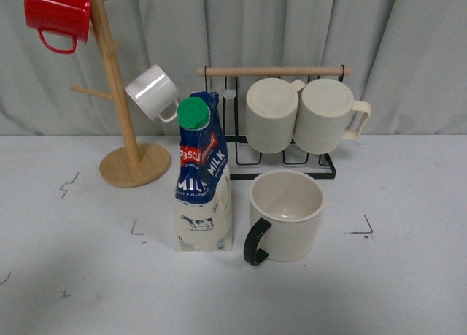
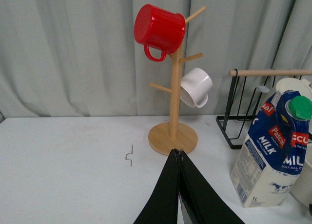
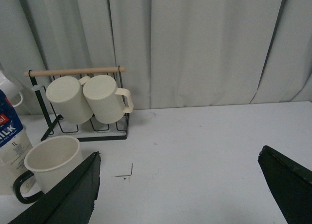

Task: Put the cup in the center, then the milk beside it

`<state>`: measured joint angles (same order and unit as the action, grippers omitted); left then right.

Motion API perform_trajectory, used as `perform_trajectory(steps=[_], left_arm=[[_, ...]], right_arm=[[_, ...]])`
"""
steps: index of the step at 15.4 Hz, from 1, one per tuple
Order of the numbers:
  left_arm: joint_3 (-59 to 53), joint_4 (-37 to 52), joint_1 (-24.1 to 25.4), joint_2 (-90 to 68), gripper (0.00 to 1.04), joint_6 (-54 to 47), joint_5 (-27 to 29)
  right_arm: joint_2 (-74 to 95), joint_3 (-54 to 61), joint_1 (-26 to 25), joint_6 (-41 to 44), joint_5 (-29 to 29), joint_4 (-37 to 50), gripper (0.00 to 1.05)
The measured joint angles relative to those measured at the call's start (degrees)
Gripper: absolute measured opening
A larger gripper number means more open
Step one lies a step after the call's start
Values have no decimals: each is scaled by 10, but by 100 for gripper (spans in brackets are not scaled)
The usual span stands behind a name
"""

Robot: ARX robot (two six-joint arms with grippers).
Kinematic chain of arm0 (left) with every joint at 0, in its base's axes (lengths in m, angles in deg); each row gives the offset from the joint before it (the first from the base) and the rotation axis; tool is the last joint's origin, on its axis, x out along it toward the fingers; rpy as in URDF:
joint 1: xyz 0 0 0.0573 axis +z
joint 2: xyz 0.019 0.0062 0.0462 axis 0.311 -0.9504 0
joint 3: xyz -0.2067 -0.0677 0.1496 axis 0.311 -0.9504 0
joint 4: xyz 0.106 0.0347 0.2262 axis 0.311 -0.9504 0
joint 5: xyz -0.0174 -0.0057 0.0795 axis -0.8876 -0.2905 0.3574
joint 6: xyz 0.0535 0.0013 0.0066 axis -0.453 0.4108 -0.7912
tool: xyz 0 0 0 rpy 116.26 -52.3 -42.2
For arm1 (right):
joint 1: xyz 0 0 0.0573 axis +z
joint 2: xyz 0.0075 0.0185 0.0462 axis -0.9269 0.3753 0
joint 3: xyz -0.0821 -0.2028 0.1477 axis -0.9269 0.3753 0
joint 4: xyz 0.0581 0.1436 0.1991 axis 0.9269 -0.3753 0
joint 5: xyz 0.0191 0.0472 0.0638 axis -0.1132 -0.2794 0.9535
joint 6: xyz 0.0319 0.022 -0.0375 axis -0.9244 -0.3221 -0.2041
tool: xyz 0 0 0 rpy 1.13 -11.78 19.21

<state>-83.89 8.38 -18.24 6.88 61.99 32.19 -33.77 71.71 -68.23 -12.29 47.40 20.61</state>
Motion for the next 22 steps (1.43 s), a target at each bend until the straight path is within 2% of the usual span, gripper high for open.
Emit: perform_trajectory(steps=[2,11,13,15,21,22], left_arm=[[0,-97,0,96,2,0,-1],[0,-176,0,179,2,0,-1],[0,-273,0,273,2,0,-1],[0,-280,1,272,2,0,0],[0,-276,1,272,54,0,-1],[0,-276,1,272,66,0,-1]], right_arm=[[0,0,0,0,0,0,98],[0,0,0,0,0,0,98],[0,0,0,0,0,-1,98],[0,0,0,0,0,0,98],[0,0,0,0,0,0,98],[0,0,0,0,0,0,98]])
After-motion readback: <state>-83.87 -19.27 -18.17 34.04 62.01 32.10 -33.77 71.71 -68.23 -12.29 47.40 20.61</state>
